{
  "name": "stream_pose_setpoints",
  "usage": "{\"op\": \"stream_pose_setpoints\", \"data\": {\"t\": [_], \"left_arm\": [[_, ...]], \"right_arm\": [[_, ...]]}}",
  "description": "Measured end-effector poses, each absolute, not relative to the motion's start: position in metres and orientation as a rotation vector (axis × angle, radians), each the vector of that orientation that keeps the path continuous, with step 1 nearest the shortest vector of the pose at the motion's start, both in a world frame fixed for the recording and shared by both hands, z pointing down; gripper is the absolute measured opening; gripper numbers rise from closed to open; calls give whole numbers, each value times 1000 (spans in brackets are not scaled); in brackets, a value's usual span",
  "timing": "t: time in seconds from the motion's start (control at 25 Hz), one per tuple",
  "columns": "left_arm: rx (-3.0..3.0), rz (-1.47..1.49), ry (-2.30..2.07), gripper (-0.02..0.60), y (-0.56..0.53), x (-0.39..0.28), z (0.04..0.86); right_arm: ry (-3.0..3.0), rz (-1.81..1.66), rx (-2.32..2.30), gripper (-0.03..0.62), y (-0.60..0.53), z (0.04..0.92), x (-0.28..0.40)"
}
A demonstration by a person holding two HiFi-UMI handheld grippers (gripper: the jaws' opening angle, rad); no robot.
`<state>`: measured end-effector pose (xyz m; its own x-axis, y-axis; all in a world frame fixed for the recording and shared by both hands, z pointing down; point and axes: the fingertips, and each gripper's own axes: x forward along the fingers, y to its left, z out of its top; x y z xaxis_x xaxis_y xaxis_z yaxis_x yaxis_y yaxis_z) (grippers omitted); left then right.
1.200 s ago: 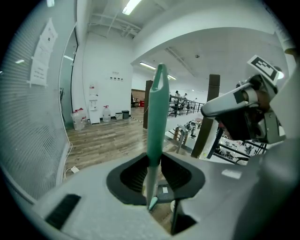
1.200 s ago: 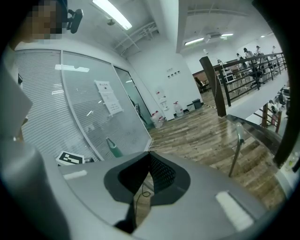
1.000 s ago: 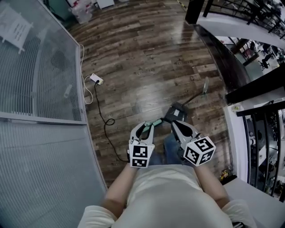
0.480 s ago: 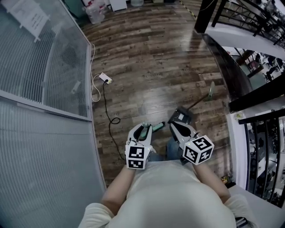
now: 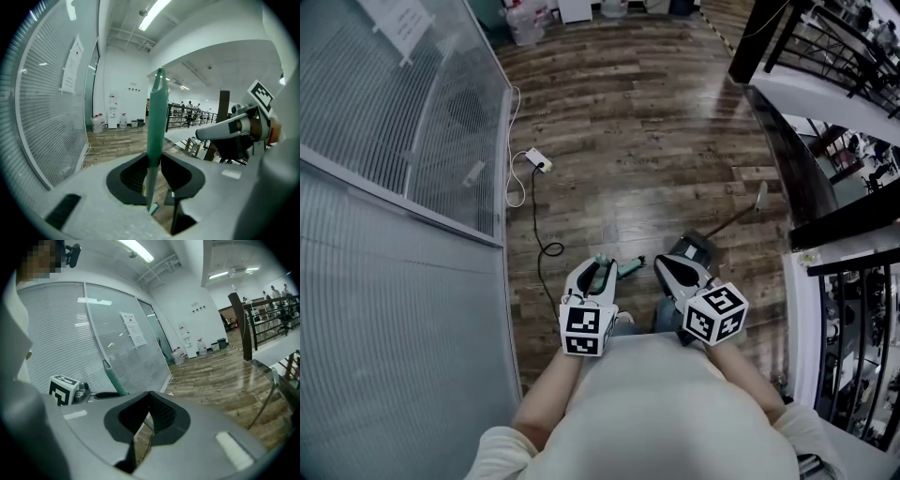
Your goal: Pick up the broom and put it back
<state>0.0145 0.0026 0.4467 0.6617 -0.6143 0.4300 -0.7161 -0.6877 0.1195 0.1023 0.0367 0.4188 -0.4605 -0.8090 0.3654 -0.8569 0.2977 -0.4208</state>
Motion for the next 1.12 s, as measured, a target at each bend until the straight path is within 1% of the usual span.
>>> {"op": "stream_pose_setpoints", "data": {"t": [0.64, 1.12], "left_arm": [[2548, 397, -1207, 98, -4, -62, 436], [2383, 306, -1486, 98, 2, -139, 440]], "right_arm": [[-2510, 856, 1483, 6, 15, 419, 42], [-2595, 849, 1240, 6, 0, 424, -11]]}}
